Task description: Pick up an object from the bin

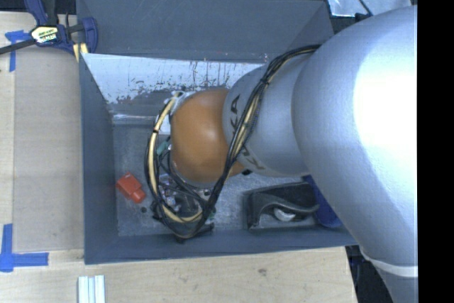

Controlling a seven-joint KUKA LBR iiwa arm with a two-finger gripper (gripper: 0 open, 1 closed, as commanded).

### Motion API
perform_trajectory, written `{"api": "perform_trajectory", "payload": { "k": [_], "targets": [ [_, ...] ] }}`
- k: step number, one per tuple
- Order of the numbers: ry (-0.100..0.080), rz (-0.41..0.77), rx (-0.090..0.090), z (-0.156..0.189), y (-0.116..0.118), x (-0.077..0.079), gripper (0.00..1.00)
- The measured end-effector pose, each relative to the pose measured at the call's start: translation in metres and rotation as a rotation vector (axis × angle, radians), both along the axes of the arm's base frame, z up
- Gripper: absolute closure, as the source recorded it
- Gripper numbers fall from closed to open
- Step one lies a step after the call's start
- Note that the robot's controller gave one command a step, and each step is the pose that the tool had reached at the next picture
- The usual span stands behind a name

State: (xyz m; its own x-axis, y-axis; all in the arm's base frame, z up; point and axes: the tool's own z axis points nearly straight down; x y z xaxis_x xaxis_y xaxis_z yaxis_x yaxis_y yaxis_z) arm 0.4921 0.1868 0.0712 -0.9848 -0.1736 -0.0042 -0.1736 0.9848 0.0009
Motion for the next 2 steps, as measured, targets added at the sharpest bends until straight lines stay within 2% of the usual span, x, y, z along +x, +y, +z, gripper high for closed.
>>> {"api": "perform_trajectory", "payload": {
  "k": [1,2],
  "targets": [
    [-0.007,-0.031,0.003,0.099,0.005,0.018,1.0],
    [-0.007,-0.017,0.003,0.204,0.011,0.006,1.0]
  ]
}}
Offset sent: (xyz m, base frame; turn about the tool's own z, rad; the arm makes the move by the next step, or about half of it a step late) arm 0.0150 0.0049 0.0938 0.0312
